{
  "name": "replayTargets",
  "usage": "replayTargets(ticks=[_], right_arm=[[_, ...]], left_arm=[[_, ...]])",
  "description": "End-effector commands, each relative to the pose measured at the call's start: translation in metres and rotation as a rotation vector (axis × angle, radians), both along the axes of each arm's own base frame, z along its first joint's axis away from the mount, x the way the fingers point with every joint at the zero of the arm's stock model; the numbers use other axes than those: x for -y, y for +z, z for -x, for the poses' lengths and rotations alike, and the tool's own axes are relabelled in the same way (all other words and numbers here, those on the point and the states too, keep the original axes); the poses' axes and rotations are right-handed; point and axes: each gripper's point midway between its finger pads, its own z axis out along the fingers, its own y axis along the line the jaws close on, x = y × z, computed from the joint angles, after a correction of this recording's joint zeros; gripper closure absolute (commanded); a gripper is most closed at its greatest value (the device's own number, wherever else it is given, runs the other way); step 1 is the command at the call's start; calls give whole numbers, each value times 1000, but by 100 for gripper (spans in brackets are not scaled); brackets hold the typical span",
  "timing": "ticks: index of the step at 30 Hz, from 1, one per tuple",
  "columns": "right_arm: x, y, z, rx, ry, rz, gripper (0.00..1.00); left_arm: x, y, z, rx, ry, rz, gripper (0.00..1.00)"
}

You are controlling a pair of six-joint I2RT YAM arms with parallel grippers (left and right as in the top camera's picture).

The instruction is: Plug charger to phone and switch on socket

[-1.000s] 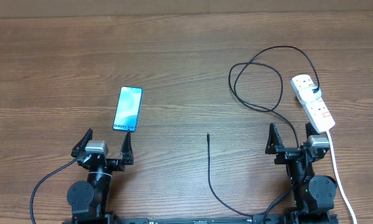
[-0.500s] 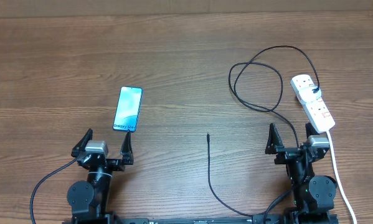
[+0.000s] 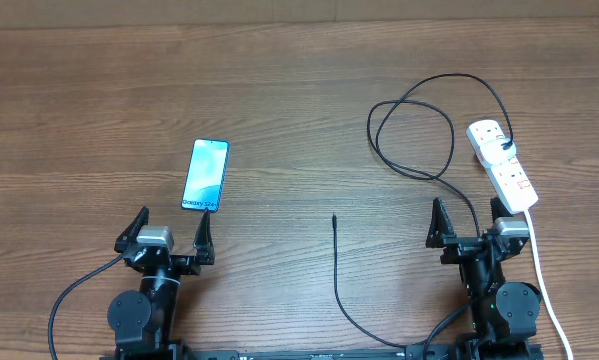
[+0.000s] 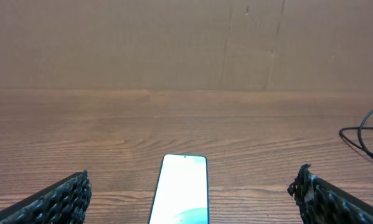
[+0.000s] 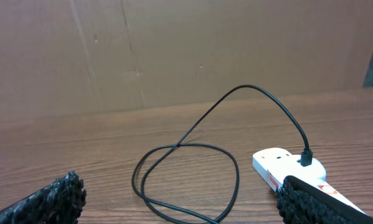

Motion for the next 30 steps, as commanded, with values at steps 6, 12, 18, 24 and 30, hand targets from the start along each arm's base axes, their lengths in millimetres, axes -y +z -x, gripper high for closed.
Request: replayTargets(ticks=[6,12,18,24,30], right_arm=[[2,-2,0,4,-8,4,0],[2,-2,0,5,-8,4,0],[2,-2,0,5,-8,4,0],[2,-2,0,4,-8,4,0],[2,-2,0,4,-8,4,0]], left_arm=[[-3,0,0,3,17,8,0],[-3,0,0,3,17,8,0],[-3,0,0,3,17,8,0],[-3,0,0,4,17,8,0],[-3,1,0,11,16,-5,0]])
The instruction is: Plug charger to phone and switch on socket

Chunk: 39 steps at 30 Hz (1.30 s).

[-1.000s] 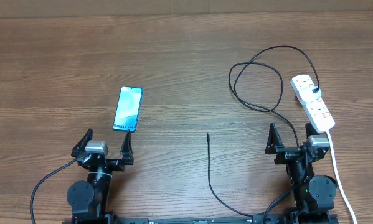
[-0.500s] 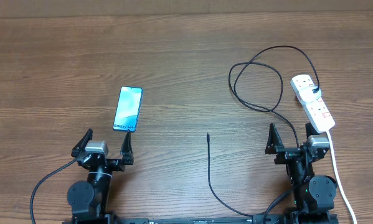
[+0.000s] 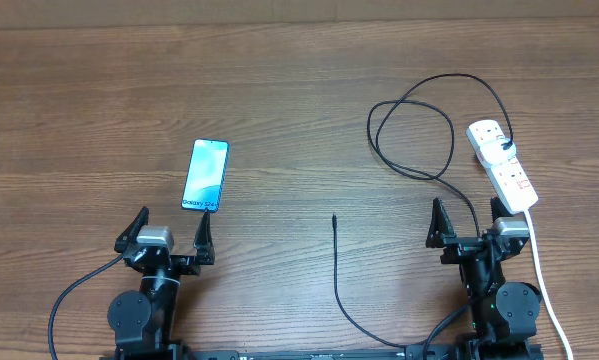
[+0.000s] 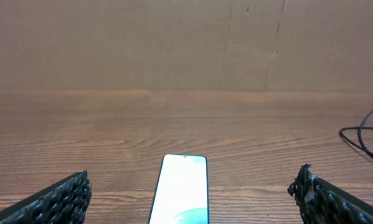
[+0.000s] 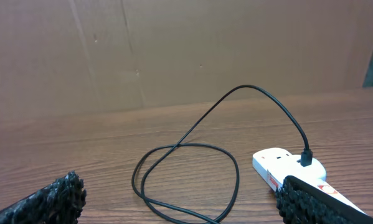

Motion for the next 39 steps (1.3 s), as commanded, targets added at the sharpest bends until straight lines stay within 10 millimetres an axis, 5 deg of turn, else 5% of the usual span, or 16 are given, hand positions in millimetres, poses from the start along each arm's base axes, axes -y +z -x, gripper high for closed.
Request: replayTargets(ticks=[1,10,14,22,31,39], right_arm=[[2,-2,0,5,-9,5,0],[2,-2,0,5,-9,4,0],[2,-2,0,4,-9,4,0],[2,-2,0,5,-9,4,0],[2,-2,0,5,-9,5,0],[2,-2,0,5,-9,4,0]], left_arm=[[-3,2,0,14,15,-5,0],[-2,21,7,-17,9,-39,0],[-2,50,8,-21,5,-94,1],[-5,79,-25,-223,-8,-74,0],[-11,80,-90,-736,-65,-65,0],[-12,43,-97,-1110,-95,-11,1]])
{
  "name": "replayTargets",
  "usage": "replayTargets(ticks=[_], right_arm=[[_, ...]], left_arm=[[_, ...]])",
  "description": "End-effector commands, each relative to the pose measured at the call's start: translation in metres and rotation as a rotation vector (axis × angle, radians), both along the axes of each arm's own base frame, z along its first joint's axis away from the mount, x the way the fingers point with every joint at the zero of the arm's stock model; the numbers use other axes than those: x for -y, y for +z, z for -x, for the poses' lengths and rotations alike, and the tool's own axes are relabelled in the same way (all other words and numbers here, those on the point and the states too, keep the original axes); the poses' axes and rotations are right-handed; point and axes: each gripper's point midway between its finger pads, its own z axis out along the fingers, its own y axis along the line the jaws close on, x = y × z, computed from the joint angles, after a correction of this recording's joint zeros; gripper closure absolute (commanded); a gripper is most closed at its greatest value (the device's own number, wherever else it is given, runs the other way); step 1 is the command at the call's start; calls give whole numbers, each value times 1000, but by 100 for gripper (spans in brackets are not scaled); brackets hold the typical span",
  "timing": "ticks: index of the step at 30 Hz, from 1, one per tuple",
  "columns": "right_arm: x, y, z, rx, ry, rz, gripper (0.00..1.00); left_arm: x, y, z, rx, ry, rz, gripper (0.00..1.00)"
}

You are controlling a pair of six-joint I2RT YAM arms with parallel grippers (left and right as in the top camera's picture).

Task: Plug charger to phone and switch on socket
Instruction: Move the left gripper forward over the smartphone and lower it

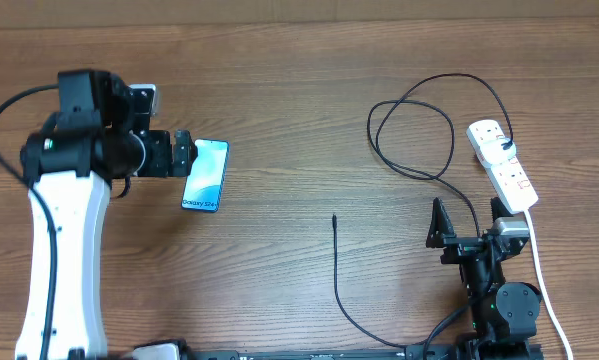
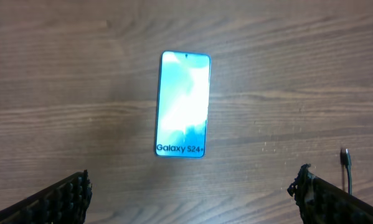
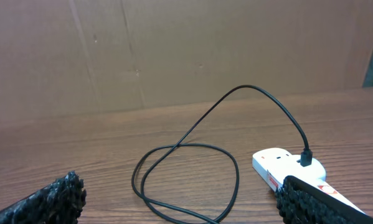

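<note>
The phone [image 1: 205,175] lies face up on the wooden table, screen lit; in the left wrist view the phone [image 2: 183,104] is seen from straight above. My left gripper [image 1: 169,155] hangs open high over the table, just left of the phone, its fingertips [image 2: 68,199] wide apart and empty. The black charger cable's free plug [image 1: 334,218] lies mid-table, and the plug [image 2: 346,158] also shows at the left wrist view's right edge. The cable loops [image 3: 186,180] back to the white power strip [image 1: 501,165], where its other end is plugged in. My right gripper [image 1: 469,225] rests open near the strip [image 3: 292,165].
The strip's white lead [image 1: 544,285] runs down the right edge past my right arm's base. A cardboard wall [image 3: 174,50] stands behind the table. The black cable crosses the table's front centre [image 1: 354,315].
My left arm has lifted from its rest at the front left and now hangs over the table beside the phone, camera looking straight down. The right arm, phone and cable have not moved.
At both earlier moments both arms sat at rest at the table's front edge, grippers open, the phone ahead of the left one and the cable loop ahead of the right. Now the left gripper is raised by the phone, still open.
</note>
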Motion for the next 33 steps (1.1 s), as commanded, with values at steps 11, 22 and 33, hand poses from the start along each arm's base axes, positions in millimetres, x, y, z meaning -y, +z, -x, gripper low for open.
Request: replayTargets(ticks=[11,22,33], right_arm=[[2,-2,0,5,-8,4,0],[2,-2,0,5,-8,4,0],[2,-2,0,5,-8,4,0]], left_arm=[[3,-58,5,-282,52,66,0],[18,-119,3,-462,37,-193,0],[25,-141,-39,-343,-4,-205,1]])
